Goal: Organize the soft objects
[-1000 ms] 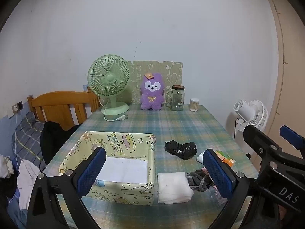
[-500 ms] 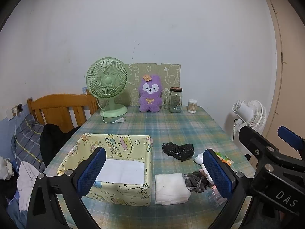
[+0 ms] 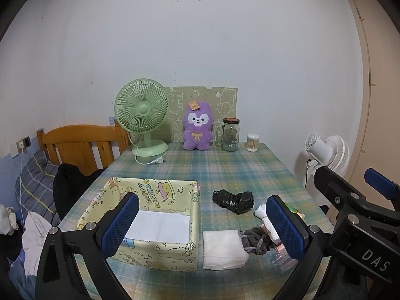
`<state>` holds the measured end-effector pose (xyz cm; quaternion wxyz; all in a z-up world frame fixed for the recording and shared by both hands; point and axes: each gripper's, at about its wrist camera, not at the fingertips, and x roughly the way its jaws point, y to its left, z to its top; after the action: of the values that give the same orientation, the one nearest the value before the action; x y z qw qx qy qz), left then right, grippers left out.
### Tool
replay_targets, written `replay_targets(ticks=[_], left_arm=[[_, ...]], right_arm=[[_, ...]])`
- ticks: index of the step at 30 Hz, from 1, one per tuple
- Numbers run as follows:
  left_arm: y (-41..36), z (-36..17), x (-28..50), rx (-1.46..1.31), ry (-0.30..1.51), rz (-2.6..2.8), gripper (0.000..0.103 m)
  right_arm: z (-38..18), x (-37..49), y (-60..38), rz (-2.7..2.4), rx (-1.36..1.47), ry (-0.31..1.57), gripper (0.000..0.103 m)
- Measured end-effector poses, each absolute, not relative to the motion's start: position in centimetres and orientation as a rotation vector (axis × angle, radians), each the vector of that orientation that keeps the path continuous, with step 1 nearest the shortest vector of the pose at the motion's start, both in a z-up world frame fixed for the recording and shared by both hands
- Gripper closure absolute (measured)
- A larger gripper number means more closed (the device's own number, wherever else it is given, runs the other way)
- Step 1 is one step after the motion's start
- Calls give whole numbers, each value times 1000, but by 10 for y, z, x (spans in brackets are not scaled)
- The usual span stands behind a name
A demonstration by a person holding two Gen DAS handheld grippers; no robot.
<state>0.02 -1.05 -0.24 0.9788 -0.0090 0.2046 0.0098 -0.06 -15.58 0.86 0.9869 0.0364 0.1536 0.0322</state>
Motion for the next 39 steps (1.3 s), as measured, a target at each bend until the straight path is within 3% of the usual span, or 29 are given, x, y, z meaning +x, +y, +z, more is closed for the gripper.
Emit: replay_targets(ticks=[39], left_arm=[[-20, -5, 0, 11, 406, 11, 2]], right_arm=[[7, 2, -153, 58, 45, 292, 4]])
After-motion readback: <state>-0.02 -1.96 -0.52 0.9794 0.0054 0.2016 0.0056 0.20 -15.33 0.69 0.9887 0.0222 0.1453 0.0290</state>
